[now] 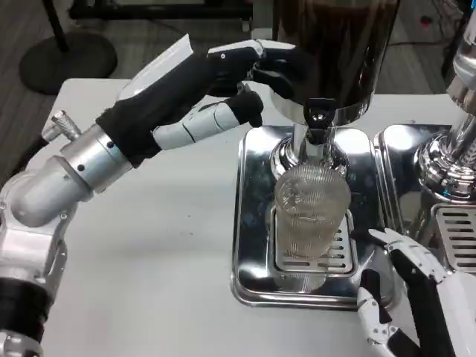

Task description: Grasp the cup under the faucet to collect the drink, then remove the cup.

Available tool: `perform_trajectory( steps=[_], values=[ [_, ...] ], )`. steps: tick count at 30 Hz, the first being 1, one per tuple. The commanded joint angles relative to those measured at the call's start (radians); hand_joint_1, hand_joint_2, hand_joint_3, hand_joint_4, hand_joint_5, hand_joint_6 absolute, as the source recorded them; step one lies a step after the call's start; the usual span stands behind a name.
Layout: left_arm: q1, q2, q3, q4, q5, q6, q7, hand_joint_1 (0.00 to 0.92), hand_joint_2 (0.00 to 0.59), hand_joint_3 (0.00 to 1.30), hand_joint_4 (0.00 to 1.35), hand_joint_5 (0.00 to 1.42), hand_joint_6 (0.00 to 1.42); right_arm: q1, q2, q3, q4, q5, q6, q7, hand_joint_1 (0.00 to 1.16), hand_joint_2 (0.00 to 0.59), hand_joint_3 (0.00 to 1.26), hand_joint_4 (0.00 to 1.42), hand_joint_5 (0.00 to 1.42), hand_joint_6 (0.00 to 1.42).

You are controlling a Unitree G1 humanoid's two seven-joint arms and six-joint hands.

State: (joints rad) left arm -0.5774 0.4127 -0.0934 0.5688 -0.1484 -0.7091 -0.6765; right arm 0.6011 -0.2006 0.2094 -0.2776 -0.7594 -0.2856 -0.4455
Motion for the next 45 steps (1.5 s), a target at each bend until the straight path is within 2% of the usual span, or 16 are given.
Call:
perform_trajectory(
  steps=[1, 10, 18, 23, 35, 45],
  values=[
    [-0.05, -0.001, -0.014, 0.008, 0.035, 0.032, -0.034, 0.023, 0.1, 0.3, 0.29, 0.35, 0.67, 0.01, 0.004, 0.004, -0.003, -0.002, 0.003, 0.005, 0.43, 0.549, 0.34, 0.23, 0.21, 0.35],
    [-0.079, -0.017, -0.043, 0.085, 0.07, 0.067, -0.092, 0.0, 0.079, 0.29, 0.26, 0.32, 0.37, 0.003, 0.008, 0.007, 0.005, 0.001, 0.0, 0.001, 0.43, 0.549, 0.35, 0.23, 0.22, 0.34],
    [-0.079, -0.034, -0.046, 0.099, 0.066, 0.053, -0.125, 0.0, 0.077, 0.29, 0.26, 0.32, 0.34, 0.0, 0.009, 0.003, 0.011, 0.012, 0.001, 0.003, 0.43, 0.549, 0.35, 0.24, 0.22, 0.34],
    [-0.084, -0.027, -0.046, 0.082, 0.072, 0.037, -0.13, 0.0, 0.076, 0.29, 0.25, 0.28, 0.3, 0.005, 0.01, 0.001, 0.011, 0.02, 0.002, 0.004, 0.43, 0.549, 0.35, 0.24, 0.22, 0.34],
    [-0.085, -0.001, -0.042, 0.052, 0.119, -0.073, -0.106, 0.0, 0.076, 0.3, 0.26, 0.26, 0.29, 0.006, 0.016, -0.003, 0.016, 0.032, 0.002, 0.002, 0.43, 0.549, 0.35, 0.24, 0.22, 0.34],
    [-0.074, 0.016, -0.049, 0.048, 0.096, -0.095, -0.153, 0.0, 0.065, 0.3, 0.27, 0.26, 0.28, 0.004, 0.019, -0.006, 0.021, 0.039, 0.002, 0.005, 0.43, 0.549, 0.35, 0.24, 0.22, 0.34]
  ],
)
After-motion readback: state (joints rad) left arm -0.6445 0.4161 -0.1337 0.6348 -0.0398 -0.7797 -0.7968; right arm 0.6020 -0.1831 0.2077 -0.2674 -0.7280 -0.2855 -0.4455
